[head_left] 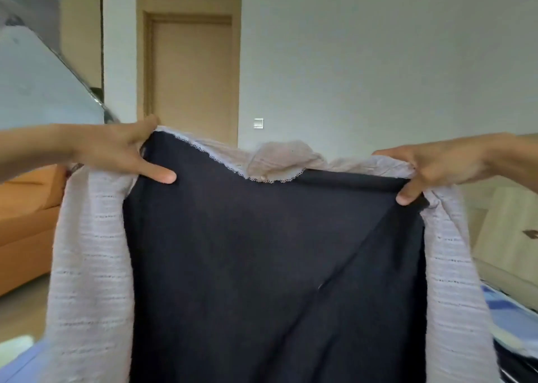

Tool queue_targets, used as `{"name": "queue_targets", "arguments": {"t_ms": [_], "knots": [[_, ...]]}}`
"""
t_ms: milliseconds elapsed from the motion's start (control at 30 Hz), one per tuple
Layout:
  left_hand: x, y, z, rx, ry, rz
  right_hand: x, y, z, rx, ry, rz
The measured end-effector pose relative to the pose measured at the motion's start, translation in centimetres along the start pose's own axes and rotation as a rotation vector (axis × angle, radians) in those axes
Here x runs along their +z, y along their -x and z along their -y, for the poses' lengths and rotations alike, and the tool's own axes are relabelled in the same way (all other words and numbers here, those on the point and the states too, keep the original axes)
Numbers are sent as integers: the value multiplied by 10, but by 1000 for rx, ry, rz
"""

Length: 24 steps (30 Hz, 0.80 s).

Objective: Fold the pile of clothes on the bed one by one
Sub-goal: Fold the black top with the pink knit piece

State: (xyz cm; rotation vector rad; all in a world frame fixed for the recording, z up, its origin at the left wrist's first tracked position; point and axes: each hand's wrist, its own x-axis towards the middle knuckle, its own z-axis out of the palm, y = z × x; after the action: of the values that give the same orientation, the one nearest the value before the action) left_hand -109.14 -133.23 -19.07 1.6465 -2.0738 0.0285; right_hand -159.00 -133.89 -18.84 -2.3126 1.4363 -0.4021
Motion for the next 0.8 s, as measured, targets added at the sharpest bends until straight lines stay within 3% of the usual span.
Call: {"name": "queue_targets", "arguments": {"t_ms": [100, 167, 233, 300, 367, 433, 500, 533, 600, 700, 800], "knots": [[78, 9, 48, 19, 5, 219, 55, -7, -37, 85, -28, 405], [140, 19, 81, 29, 8, 516, 91, -25, -69, 110, 8, 664], [209, 25, 115, 26, -117, 671, 131, -45, -93, 185, 104, 790], [264, 19, 120, 2, -269, 706, 163, -80, -118, 308, 150, 680], [288, -17, 105, -68, -351, 697, 182, -127, -136, 326, 194, 371], [292, -70, 85, -119, -432, 443, 188, -176, -150, 285, 318, -80], [294, -108, 66, -121, -601, 222, 201, -207, -149, 295, 441, -278], [303, -117, 59, -132, -683, 181, 214, -215, -147, 298, 516, -294], [336, -110, 31, -29, -713, 273, 247, -215, -139, 185, 561, -198], [387, -52, -5, 199, -457, 479, 309, -175, -135, 62, 344, 102], [433, 41, -6, 192, -204, 779, 373, -102, -148, 97, 152, 381]]}}
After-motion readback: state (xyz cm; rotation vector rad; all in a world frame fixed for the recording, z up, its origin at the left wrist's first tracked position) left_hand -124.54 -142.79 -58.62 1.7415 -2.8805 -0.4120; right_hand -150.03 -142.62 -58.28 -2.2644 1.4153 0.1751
